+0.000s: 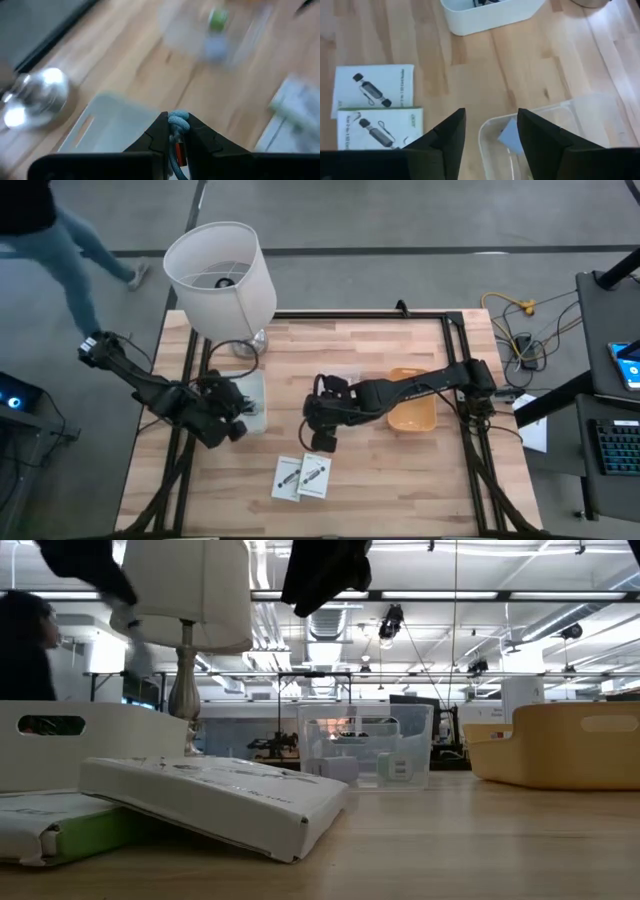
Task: Pick and place items into bin
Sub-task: Put the light blue charger cable into the white bin, then put the right card reader box into the yellow bin
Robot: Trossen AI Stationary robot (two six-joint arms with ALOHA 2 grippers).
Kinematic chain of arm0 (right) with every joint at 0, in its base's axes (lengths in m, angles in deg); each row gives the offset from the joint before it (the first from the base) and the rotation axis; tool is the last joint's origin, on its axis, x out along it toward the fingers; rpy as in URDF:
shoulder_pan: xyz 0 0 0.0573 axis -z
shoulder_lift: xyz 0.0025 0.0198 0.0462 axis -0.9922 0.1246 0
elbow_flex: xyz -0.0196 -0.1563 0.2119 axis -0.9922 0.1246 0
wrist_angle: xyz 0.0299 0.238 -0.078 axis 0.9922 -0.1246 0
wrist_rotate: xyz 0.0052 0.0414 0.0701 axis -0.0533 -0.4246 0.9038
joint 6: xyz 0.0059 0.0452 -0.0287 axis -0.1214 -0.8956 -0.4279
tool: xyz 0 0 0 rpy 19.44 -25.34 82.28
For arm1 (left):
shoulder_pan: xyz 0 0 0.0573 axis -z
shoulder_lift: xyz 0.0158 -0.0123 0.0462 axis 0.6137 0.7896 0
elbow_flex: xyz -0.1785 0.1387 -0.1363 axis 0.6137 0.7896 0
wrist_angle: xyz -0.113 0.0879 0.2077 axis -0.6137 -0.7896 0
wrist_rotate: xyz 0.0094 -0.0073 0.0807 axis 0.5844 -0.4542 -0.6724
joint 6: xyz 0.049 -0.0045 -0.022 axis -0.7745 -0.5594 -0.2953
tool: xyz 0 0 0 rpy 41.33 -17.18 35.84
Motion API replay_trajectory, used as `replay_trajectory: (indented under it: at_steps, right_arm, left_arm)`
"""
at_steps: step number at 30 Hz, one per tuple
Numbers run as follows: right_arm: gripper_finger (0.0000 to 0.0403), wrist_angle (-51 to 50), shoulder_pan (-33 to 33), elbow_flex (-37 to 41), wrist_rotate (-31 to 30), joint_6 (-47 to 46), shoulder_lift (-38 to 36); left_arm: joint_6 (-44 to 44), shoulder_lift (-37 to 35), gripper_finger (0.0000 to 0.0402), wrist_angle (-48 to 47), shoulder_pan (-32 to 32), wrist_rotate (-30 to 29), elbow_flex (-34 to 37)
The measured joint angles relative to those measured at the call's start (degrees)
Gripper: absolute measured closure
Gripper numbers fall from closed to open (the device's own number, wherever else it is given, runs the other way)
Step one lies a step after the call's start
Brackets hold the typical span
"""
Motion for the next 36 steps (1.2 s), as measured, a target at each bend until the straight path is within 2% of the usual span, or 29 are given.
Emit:
replay_trajectory:
  at_steps: [5,7,9,12,17,25,29,32,34,36]
  right_arm:
    - [0.0230,0.4,0.1,0.0,0.0,-0.1,0.0]
    - [0.0231,0.7,0.1,0.0,0.0,-0.1,0.0]
    - [0.0232,1.2,0.0,0.0,0.0,-0.3,0.0]
    - [0.0234,1.8,0.0,0.0,0.0,-1.4,0.0]
    - [0.0230,1.8,-0.1,0.0,1.2,-2.0,0.0]
    - [0.0228,1.6,-0.9,0.0,7.0,-1.9,0.0]
    - [0.0223,0.4,-2.3,0.0,9.0,-0.3,0.0]
    - [0.0219,-0.6,-4.0,0.0,9.2,2.0,0.0]
    - [0.0218,-1.1,-5.3,0.0,10.0,3.1,0.0]
    - [0.0218,-1.7,-6.7,0.3,11.2,3.9,0.0]
  left_arm:
    - [0.5,5.3,0.0379,-8.2,0.0,9.6,-0.2]
    - [2.3,8.5,0.0376,-10.4,0.0,8.6,0.1]
    - [4.4,11.8,0.0366,-12.8,0.0,5.1,0.0]
    - [4.6,16.4,0.0333,-15.8,-0.1,2.2,-0.7]
    - [4.8,20.9,0.0263,-16.6,-0.1,5.9,-0.7]
    - [7.7,19.8,0.0168,-16.8,0.1,7.3,-4.2]
    - [6.8,18.1,0.0145,-16.6,0.3,7.6,-8.9]
    - [4.9,17.7,0.0142,-15.8,0.9,7.6,-13.1]
    - [2.6,17.3,0.0142,-11.6,1.9,7.6,-15.4]
    - [-0.9,16.6,0.0142,-1.5,3.0,8.5,-16.4]
